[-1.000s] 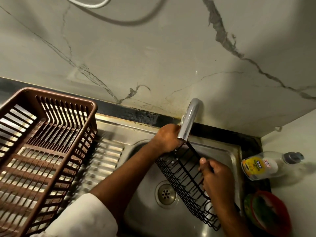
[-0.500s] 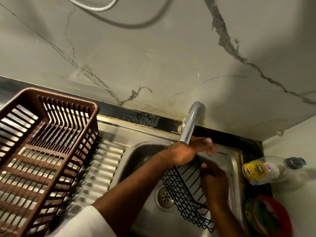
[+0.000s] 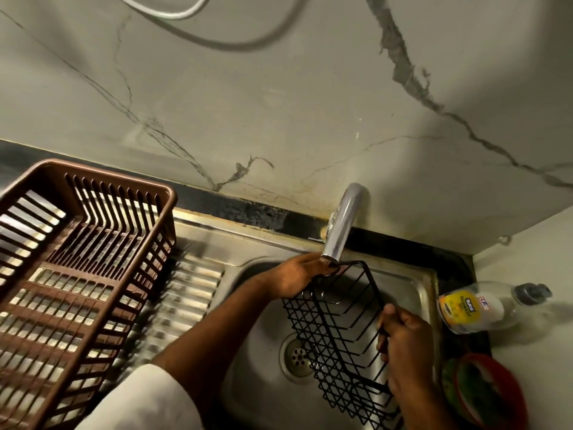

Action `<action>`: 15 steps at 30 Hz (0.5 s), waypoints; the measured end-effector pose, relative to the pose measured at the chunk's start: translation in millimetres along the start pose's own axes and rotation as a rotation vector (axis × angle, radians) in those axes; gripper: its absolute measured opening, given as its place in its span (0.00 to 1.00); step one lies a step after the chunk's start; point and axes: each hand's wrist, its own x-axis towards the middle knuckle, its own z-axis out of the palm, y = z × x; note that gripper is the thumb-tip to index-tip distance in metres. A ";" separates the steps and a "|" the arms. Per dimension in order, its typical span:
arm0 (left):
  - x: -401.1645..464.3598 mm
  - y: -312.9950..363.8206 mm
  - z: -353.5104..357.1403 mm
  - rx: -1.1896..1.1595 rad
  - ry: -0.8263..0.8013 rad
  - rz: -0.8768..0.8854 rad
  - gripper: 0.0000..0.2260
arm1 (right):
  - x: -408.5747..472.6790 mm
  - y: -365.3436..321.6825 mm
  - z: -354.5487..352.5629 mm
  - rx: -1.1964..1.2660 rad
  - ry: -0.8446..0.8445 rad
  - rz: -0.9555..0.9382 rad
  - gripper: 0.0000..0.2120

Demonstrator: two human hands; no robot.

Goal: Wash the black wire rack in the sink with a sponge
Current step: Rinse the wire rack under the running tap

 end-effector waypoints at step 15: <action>10.2 47.5 36.5 0.339 -0.053 0.138 0.20 | 7.1 13.2 7.2 0.014 0.195 -0.043 0.21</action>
